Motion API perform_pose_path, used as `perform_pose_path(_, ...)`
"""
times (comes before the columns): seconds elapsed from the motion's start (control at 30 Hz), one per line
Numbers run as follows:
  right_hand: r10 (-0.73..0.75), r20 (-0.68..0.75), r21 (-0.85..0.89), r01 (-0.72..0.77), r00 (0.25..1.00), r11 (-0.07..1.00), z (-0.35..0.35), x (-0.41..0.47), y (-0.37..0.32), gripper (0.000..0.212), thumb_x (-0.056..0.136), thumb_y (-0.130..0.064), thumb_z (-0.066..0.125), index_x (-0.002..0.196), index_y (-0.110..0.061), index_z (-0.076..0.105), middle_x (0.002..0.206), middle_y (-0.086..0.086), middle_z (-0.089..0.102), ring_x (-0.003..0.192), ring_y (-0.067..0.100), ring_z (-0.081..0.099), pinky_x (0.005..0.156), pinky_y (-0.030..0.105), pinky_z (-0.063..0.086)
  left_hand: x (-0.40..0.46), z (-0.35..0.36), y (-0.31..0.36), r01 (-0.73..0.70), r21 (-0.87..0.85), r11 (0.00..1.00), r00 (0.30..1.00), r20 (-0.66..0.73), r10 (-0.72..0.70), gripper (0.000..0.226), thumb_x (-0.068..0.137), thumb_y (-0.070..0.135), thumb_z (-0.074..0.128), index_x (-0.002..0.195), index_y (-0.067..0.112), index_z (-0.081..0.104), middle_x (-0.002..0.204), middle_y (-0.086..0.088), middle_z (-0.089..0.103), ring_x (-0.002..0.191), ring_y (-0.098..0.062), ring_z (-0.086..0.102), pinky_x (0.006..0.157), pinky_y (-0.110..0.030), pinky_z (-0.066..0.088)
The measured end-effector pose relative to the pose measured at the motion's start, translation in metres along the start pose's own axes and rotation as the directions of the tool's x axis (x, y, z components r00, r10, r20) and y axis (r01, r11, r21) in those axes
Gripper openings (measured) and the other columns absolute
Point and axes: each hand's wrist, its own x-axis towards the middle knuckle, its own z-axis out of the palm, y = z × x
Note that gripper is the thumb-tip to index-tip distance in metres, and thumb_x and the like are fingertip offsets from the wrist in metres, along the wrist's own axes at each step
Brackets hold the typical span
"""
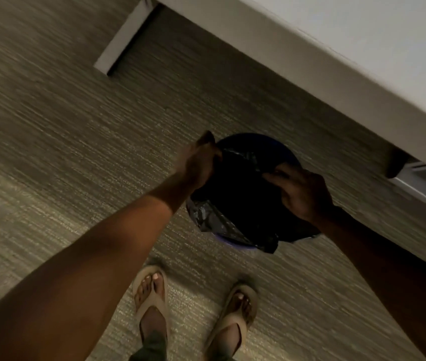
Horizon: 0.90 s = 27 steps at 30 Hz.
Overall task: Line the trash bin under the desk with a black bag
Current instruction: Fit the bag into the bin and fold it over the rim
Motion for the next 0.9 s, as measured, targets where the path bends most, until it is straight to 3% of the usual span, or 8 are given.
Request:
perform_pose_path(0.17,0.139,0.006,-0.012,-0.139,0.990,0.990,0.013,0.024,0.013,0.057,0.092,-0.006,0.061,0.147,-0.020,0.058,0.113,0.014,0.073,0.087,0.042,0.070,0.066,0.045,0.057,0.025,0.009,-0.005,0.118,-0.016,0.993,0.993,0.018,-0.118,0.024,0.096,0.022,0.065,0.118,0.017,0.074,0.117,-0.010,0.066,0.111,-0.033,0.066,0.075,-0.030,0.042)
perform_pose_path(0.27,0.124,0.021,-0.015,-0.124,0.992,0.992,0.022,0.039,0.023,0.058,0.092,-0.006,0.062,0.148,-0.019,0.057,0.112,0.019,0.074,0.084,0.045,0.071,0.067,0.049,0.059,0.045,0.012,-0.008,0.115,0.005,0.993,0.993,0.025,-0.115,0.024,0.094,0.019,0.065,0.116,0.013,0.073,0.123,-0.014,0.067,0.114,-0.035,0.064,0.088,-0.035,0.049)
perform_pose_path(0.4,0.171,0.038,-0.016,-0.171,0.984,0.985,0.031,0.060,0.038,0.058,0.097,-0.011,0.058,0.154,-0.020,0.049,0.116,0.023,0.070,0.088,0.047,0.069,0.073,0.048,0.057,0.063,0.013,-0.012,0.093,0.038,0.995,0.995,-0.035,-0.092,0.023,0.099,0.022,0.058,0.113,0.015,0.075,0.122,-0.010,0.066,0.112,-0.030,0.064,0.082,-0.029,0.043)
perform_pose_path(0.5,0.212,0.005,-0.056,-0.212,0.977,0.976,0.040,0.072,0.044,0.061,0.097,-0.015,0.059,0.155,-0.026,0.047,0.119,0.021,0.067,0.093,0.048,0.067,0.072,0.047,0.053,0.069,0.011,-0.014,0.029,0.089,0.996,1.000,-0.006,-0.029,0.027,0.101,0.023,0.055,0.119,0.016,0.074,0.124,-0.013,0.062,0.114,-0.033,0.064,0.086,-0.037,0.050)
perform_pose_path(0.6,0.256,0.051,-0.057,-0.253,0.965,0.966,0.048,0.081,0.056,0.060,0.099,-0.019,0.056,0.157,-0.031,0.043,0.135,0.019,0.063,0.103,0.047,0.067,0.072,0.042,0.051,0.070,0.010,-0.018,0.023,-0.007,1.000,0.994,-0.110,-0.023,0.041,0.104,0.025,0.047,0.145,0.022,0.051,0.143,-0.013,0.051,0.097,-0.021,0.058,0.075,-0.029,0.047)
perform_pose_path(0.7,0.267,0.035,0.010,-0.268,0.963,0.963,0.051,0.087,0.061,0.046,0.106,-0.030,0.050,0.152,-0.026,0.051,0.141,0.017,0.060,0.100,0.046,0.068,0.069,0.031,0.037,0.064,0.018,-0.020,-0.018,-0.070,0.997,0.986,-0.166,0.006,0.036,0.099,0.037,0.044,0.131,0.023,0.051,0.127,-0.004,0.056,0.074,-0.016,0.052,0.054,-0.023,0.033)
perform_pose_path(0.8,0.305,0.003,0.038,-0.305,0.952,0.952,0.052,0.090,0.057,0.044,0.106,-0.049,0.047,0.138,-0.022,0.063,0.126,0.017,0.065,0.096,0.044,0.069,0.071,0.026,0.033,0.062,0.023,-0.020,0.213,-0.295,0.932,0.970,-0.051,-0.238,0.027,0.100,0.037,0.052,0.117,0.024,0.068,0.097,0.008,0.067,0.086,-0.014,0.060,0.060,-0.022,0.044)
perform_pose_path(0.9,0.376,0.089,0.054,-0.382,0.922,0.923,0.055,0.093,0.057,0.056,0.101,-0.067,0.037,0.128,-0.026,0.064,0.116,0.014,0.065,0.100,0.040,0.066,0.067,0.028,0.033,0.067,0.028,-0.027,0.427,-0.362,0.828,0.895,0.038,-0.445,0.022,0.102,0.019,0.059,0.116,0.012,0.074,0.110,-0.005,0.072,0.096,-0.020,0.064,0.077,-0.030,0.046)
